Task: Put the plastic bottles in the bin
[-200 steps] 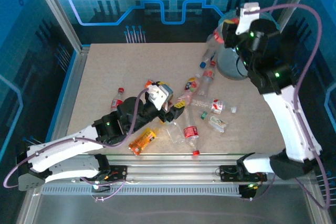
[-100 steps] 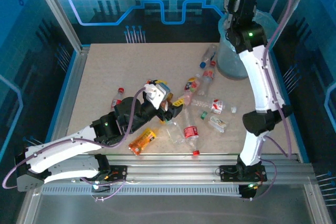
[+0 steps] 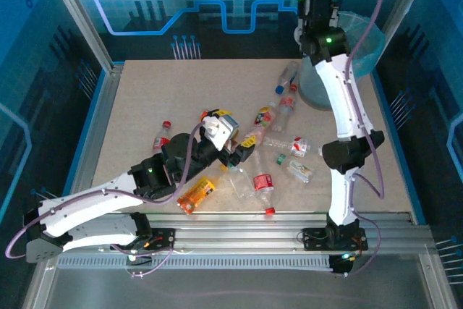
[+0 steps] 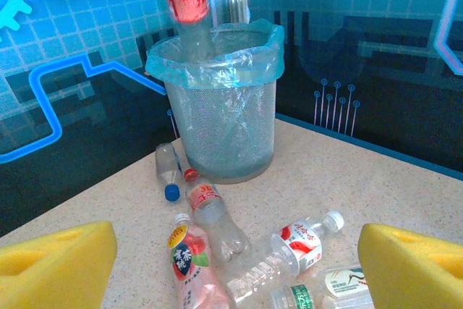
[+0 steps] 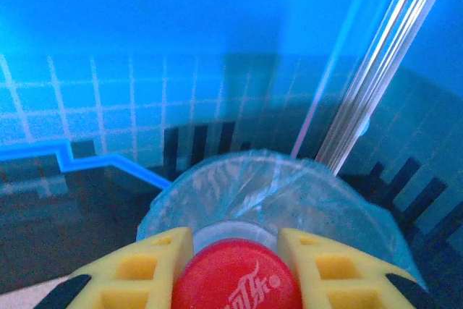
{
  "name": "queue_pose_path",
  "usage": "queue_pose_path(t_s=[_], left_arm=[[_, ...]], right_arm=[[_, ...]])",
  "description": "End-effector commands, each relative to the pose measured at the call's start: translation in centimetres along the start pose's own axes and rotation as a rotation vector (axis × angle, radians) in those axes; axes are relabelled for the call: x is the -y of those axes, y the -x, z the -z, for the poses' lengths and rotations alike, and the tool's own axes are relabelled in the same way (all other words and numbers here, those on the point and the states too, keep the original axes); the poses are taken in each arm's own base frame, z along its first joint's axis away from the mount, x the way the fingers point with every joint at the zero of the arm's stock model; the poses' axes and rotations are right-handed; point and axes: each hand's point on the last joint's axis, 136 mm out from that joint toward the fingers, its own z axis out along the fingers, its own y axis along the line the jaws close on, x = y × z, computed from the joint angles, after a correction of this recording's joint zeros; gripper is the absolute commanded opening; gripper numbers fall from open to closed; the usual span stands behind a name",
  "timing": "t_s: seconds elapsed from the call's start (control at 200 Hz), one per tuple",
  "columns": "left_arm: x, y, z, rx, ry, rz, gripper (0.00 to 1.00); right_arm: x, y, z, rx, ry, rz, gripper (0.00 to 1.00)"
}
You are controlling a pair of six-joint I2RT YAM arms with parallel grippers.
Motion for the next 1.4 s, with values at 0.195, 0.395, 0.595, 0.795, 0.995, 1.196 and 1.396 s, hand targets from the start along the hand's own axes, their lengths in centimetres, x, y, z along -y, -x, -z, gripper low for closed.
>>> queue_pose_path(t_s=[0.195, 0.395, 0.595, 0.795, 0.995, 1.196, 1.396], left_arm=[[0.1, 0.8, -0.8, 0.018, 0.011, -0.039, 0.89], [0.5, 0.5, -1.3, 0.009, -0.003, -0.043, 0.89], [0.4, 0.4, -1.6, 0.005, 0.005, -0.056, 0.9], [0.0, 0.6, -1.2, 0.005, 0.025, -0.034, 0.9], [-1.9, -0.3, -0.7, -0.075, 0.125, -0.009, 0.9], [-6.2, -2.9, 1.1, -0.233, 0.343, 0.073, 0.89], [-14.8, -9.8, 6.8, -0.494, 0.656, 0.356, 0.89]], right_arm=[[-0.7, -4.6, -3.3, -0.155, 0.076, -0.1, 0.04], [-0.8, -7.1, -4.9, -0.241, 0.117, -0.122, 0.13], [-1.0, -6.8, -4.9, -0.232, 0.14, -0.114, 0.44], [-1.4, -5.6, -3.7, -0.208, 0.175, -0.098, 0.48], [-3.1, -3.7, -0.2, -0.183, 0.311, -0.096, 0.49], [-6.1, -3.3, 6.7, -0.171, 0.481, -0.016, 0.5], [-8.0, -5.0, 15.6, -0.169, 0.732, -0.055, 0.5]])
